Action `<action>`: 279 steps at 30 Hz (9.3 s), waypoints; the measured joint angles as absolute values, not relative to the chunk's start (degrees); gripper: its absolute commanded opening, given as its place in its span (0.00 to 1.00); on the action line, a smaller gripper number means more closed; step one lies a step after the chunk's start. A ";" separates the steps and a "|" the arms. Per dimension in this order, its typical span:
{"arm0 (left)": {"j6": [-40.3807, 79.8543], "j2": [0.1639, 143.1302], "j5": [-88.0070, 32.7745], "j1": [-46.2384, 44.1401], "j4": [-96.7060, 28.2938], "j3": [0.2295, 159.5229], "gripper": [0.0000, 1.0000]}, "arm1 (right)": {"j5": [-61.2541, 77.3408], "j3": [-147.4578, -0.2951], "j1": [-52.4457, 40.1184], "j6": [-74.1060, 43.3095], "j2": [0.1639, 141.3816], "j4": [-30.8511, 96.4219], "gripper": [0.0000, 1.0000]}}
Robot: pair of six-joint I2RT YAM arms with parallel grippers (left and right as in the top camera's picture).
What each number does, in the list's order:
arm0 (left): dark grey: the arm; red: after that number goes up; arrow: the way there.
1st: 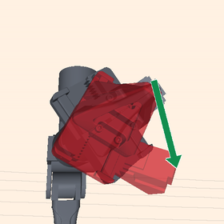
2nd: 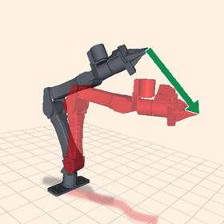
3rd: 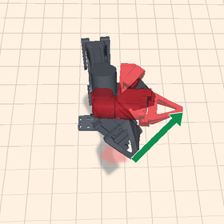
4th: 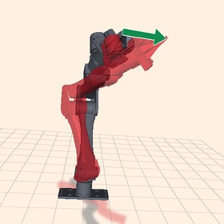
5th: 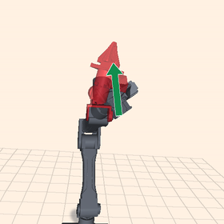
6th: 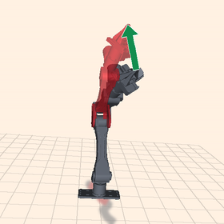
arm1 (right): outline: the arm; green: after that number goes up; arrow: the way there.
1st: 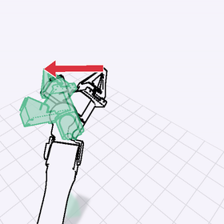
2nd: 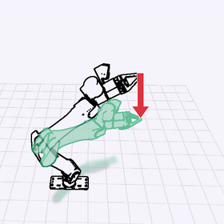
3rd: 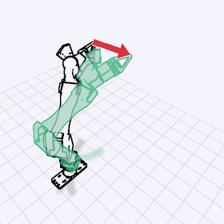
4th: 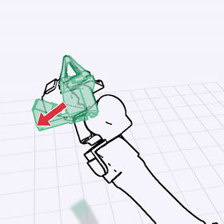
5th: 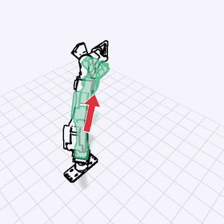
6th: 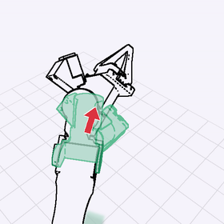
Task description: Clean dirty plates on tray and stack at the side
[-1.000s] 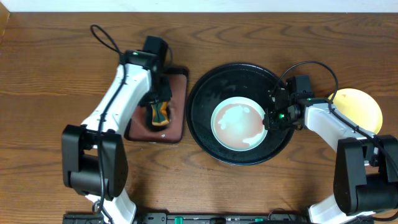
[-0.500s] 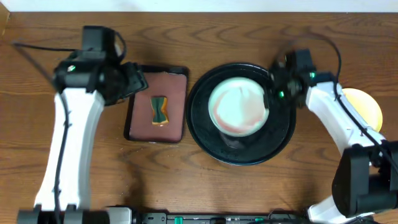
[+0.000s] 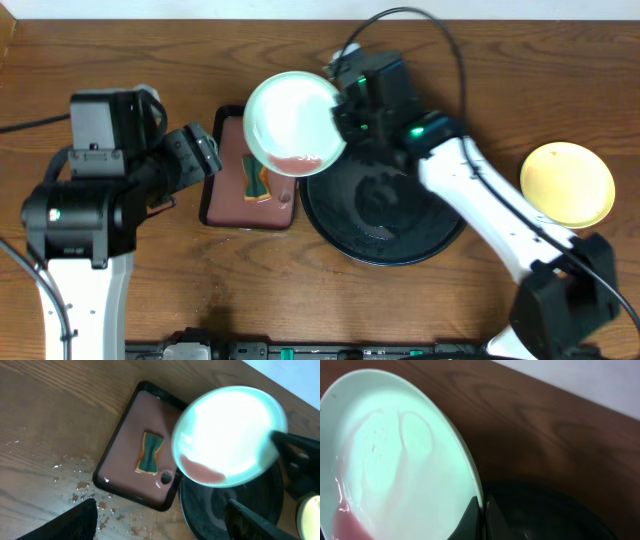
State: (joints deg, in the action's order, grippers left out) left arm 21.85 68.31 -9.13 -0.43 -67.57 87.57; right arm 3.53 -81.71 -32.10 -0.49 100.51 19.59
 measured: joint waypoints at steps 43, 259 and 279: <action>21.58 67.13 -9.13 -0.43 -69.30 87.59 0.89 | -52.18 -81.62 -54.46 34.17 105.86 -3.77 0.01; 21.58 67.35 -9.13 -0.43 -69.45 87.81 0.90 | 0.25 -24.73 -8.80 6.96 11.68 27.73 0.99; 21.56 67.40 -9.10 -0.43 -69.43 87.81 0.90 | 0.67 -0.38 -8.80 7.14 0.62 -0.75 0.99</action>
State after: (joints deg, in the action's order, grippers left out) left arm 21.56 67.40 -9.10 -0.43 -69.43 87.81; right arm 0.67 -0.38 -8.80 7.14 0.62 -0.75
